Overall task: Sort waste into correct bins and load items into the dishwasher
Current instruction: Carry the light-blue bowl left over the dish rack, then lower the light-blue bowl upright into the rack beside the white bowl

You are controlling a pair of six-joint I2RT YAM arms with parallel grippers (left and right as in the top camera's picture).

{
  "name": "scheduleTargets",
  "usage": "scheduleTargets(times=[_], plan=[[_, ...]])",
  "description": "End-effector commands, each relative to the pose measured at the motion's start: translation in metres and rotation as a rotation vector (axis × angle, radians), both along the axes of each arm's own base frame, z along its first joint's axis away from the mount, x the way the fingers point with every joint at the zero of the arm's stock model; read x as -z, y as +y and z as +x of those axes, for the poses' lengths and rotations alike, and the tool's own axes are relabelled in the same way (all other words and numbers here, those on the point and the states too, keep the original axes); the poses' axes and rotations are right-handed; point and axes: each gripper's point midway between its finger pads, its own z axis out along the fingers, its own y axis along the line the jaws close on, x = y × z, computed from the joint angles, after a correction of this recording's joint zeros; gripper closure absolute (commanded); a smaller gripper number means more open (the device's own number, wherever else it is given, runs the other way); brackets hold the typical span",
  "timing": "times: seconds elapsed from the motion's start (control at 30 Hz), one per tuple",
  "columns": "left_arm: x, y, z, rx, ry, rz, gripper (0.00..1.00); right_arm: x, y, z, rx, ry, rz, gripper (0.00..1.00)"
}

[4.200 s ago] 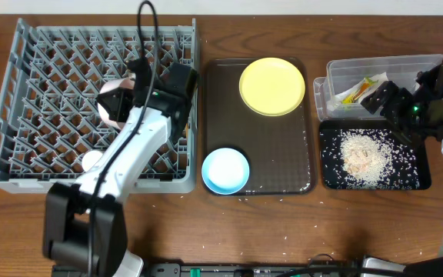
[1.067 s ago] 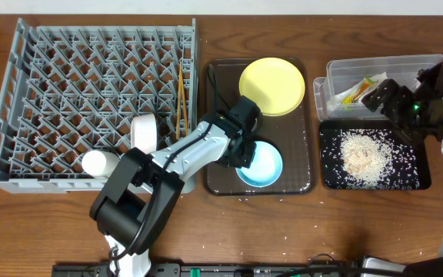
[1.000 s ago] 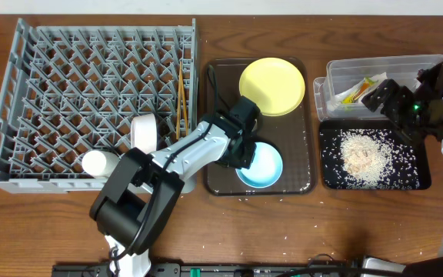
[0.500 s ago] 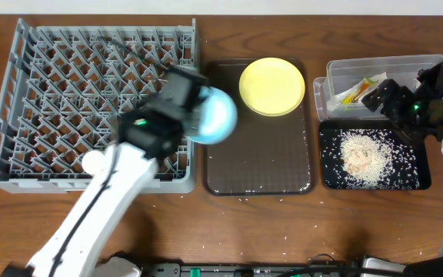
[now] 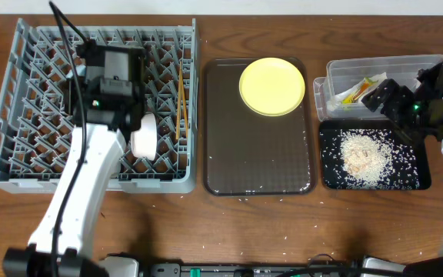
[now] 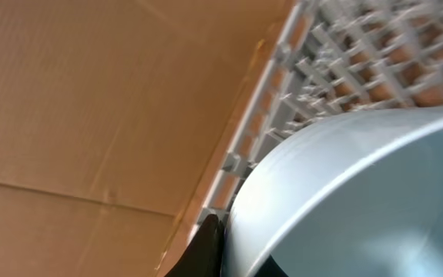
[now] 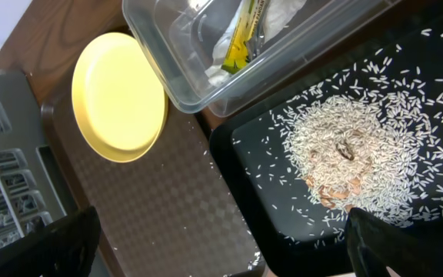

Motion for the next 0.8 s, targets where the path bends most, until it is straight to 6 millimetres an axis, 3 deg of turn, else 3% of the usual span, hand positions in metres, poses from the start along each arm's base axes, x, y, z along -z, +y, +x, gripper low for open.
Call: scheduleTargets(times=[0.0,0.13,0.3,0.5,0.6,0.77], plan=[[0.013,0.024,0.001,-0.084,0.093,0.111,0.93,-0.003,0.002,0.001,0.004,-0.007,0.007,0.01],[0.02,0.038,0.01,-0.175,0.077,0.192,0.92,-0.003,0.002,0.001,0.004,-0.007,0.007,0.01],[0.045,0.053,0.025,-0.193,0.148,0.217,0.93,-0.003,0.002,0.001,0.003,-0.007,0.006,0.01],[0.065,0.081,0.02,-0.243,0.196,0.194,0.93,-0.003,0.002,0.001,0.003,-0.006,0.006,0.01],[0.075,0.079,0.022,-0.207,0.218,0.153,0.93,-0.003,0.001,0.001,0.005,-0.005,0.003,0.01],[0.093,0.06,0.031,-0.119,0.234,0.096,0.92,-0.002,-0.002,0.001,0.015,0.0,-0.017,0.01]])
